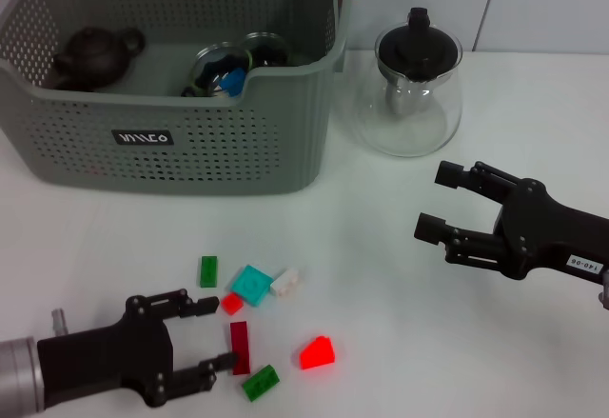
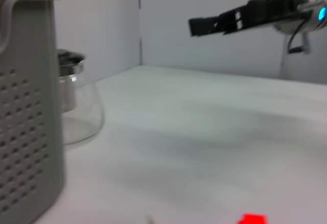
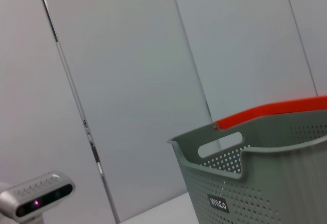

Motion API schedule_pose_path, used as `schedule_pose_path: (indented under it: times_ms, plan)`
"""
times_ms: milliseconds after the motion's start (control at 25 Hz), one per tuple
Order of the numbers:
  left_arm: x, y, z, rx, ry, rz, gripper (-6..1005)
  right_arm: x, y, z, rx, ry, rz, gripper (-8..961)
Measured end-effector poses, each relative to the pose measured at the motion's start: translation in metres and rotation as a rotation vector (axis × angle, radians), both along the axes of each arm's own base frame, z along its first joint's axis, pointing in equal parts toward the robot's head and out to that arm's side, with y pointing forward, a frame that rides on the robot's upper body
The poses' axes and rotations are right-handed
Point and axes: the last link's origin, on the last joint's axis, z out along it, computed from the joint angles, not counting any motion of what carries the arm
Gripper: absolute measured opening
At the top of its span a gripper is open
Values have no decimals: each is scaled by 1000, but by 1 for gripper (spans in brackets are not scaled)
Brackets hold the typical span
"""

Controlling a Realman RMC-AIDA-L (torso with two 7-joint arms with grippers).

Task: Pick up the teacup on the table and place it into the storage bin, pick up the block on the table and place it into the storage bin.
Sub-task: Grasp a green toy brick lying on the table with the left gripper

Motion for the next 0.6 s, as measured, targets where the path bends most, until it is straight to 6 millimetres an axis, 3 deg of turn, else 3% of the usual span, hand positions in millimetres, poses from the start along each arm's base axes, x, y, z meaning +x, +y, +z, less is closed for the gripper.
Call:
schedule_pose_path:
  times_ms: [320,600]
  plan:
    - [-7,30,-3,181,8,113,657,-1,1,1,4,1,1,945]
    - [-11,40,-9,218,45,145,657,0,1,1,6,1,0,945]
